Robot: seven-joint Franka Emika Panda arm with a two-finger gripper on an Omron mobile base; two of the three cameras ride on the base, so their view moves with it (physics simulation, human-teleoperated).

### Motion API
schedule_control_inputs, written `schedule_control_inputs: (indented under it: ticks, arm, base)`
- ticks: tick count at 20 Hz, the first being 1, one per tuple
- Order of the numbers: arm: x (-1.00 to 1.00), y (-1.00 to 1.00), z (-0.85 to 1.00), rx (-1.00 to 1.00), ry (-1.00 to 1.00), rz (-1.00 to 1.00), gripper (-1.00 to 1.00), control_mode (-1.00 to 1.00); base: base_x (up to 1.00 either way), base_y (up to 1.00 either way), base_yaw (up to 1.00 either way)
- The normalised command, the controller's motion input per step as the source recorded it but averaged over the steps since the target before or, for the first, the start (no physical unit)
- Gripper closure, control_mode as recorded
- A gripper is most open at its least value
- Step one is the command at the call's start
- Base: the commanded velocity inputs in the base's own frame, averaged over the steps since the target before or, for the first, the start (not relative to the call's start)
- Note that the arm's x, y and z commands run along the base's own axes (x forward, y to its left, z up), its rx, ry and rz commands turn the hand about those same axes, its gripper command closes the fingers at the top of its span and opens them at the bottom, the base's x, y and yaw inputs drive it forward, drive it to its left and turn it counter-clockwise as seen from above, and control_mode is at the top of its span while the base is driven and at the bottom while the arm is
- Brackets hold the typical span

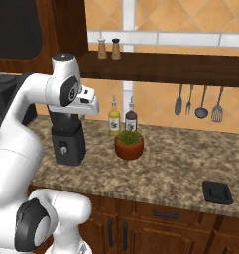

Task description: Close the lid blender by securely placing the lid on top.

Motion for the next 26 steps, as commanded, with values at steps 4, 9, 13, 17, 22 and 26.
schedule_control_inputs:
  ticks: [4, 9, 13, 17, 22, 26]
  arm:
    - [-0.18, -0.06, -0.1, 0.0, 0.0, -0.04, -1.0, -1.0]
    - [-0.46, -0.4, -0.19, 0.0, -0.01, -0.1, -1.0, -1.0]
    - [-0.43, -0.53, -0.23, 0.0, 0.0, -0.14, -1.0, -1.0]
    - [-0.39, -0.64, -0.31, 0.0, 0.0, -0.13, -1.0, -1.0]
    - [-0.37, -0.79, -0.53, -0.05, 0.01, -0.13, -1.0, -1.0]
    - [-0.25, -0.99, -0.61, -0.12, 0.0, -0.24, -1.0, -1.0]
  base:
    - [0.0, 0.0, 0.0]
    - [0.0, 0.0, 0.0]
    - [0.0, 0.0, 0.0]
    - [0.0, 0.0, 0.0]
    - [0.0, 0.0, 0.0]
    - [0.0, 0.0, 0.0]
